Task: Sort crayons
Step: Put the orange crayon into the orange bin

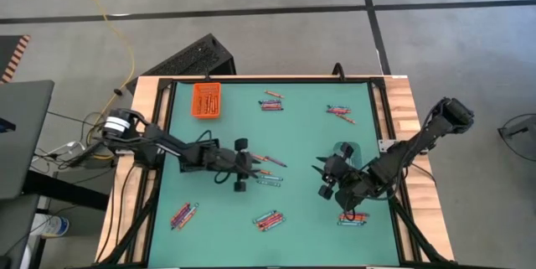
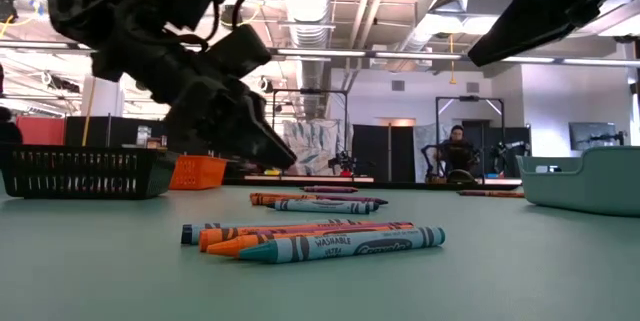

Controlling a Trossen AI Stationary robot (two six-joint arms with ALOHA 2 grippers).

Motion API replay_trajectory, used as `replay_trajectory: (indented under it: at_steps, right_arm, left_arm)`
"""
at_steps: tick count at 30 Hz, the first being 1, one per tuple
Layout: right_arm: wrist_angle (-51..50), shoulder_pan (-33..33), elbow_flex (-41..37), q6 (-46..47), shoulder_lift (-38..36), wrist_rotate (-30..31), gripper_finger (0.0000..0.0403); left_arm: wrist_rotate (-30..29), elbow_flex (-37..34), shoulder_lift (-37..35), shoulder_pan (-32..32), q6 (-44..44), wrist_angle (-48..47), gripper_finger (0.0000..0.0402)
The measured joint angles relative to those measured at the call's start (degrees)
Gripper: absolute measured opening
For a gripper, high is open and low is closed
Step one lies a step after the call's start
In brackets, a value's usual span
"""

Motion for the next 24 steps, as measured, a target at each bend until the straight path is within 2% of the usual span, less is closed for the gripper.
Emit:
replay_trajectory:
  at_steps: [7,24]
  right_arm:
    - [-0.14,0.0,0.02,-0.03,0.0,-0.93,0.0132]
    - [-0.12,-0.01,0.02,-0.07,0.0,-1.39,0.0132]
  left_arm:
    - [4.75,4.26,0.18,0.94,0.74,-12.8,0.0109]
    - [4.72,4.5,0.18,1.16,-1.74,-17.67,0.0109]
